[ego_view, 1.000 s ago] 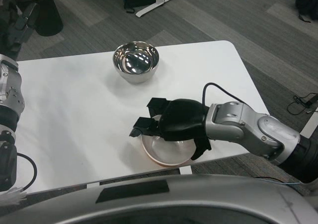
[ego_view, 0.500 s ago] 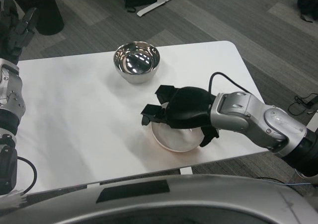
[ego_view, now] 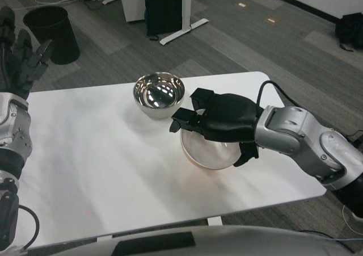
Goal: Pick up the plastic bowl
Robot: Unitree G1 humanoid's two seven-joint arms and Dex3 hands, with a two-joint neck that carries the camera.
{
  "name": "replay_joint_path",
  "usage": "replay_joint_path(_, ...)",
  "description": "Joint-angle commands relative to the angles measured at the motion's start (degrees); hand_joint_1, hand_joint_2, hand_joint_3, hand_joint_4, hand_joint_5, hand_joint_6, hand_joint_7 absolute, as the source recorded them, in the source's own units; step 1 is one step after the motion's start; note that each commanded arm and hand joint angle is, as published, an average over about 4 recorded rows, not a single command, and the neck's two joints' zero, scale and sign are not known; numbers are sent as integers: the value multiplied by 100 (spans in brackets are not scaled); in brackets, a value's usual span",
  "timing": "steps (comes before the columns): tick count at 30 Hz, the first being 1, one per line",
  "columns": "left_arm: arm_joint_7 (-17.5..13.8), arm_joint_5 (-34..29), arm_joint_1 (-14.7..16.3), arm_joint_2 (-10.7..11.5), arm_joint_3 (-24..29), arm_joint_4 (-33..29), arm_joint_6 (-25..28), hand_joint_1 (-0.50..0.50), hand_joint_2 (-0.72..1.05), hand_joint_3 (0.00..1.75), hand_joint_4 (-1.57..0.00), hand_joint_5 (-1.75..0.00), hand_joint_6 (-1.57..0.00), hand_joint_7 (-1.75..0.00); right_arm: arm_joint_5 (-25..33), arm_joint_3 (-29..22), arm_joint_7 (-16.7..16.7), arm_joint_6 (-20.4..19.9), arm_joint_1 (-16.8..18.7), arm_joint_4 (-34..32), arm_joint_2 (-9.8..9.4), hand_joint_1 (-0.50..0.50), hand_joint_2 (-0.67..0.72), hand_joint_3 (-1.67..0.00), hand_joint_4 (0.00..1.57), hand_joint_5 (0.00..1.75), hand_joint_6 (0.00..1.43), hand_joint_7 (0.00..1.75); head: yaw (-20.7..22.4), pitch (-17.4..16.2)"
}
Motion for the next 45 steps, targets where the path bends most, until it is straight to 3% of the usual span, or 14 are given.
replay_joint_path(1,4,-32,66,103,17,-52,-29,-50,87,9,0,0,-5,-7,279,-239,-16,292,-61,-23,74,-44,-56,-143,103,153,126,112,-147,489)
replay_joint_path(4,4,-32,42,103,-29,-34,-33,-50,87,9,0,0,-5,-7,492,-331,94,716,-179,-23,147,-43,-59,-143,106,153,126,112,-315,1102)
replay_joint_path(6,4,-27,29,94,-86,-34,-38,-50,87,9,0,0,-5,-7,598,-445,243,1059,-289,-23,283,-44,-59,-143,106,148,126,112,-390,1392)
replay_joint_path(11,-9,-23,24,64,-214,-83,-38,-50,87,9,0,0,-5,-7,589,-736,463,1455,-588,-15,516,-42,-60,-143,106,145,126,112,-541,2015)
replay_joint_path(15,-27,-23,-20,28,-350,-228,-38,-50,87,9,0,0,-5,-7,584,-696,555,1789,-1001,-6,353,-42,-60,-143,109,145,126,115,-567,2453)
replay_joint_path(26,-106,-27,-187,20,-728,-553,-55,-50,87,9,0,0,-8,-7,958,223,894,2988,-1744,38,-152,-42,-60,-143,111,145,126,117,-383,2812)
replay_joint_path(39,-139,-139,-261,42,-1057,-834,-46,-50,87,9,0,0,-8,-7,984,686,964,3067,-2100,49,-229,-43,-60,-143,113,145,126,112,230,3469)
replay_joint_path(45,-143,-164,-209,39,-1101,-916,-46,-50,87,9,0,0,-8,-7,881,1007,1008,3067,-2434,38,-284,-42,-60,-143,114,145,126,112,297,3499)
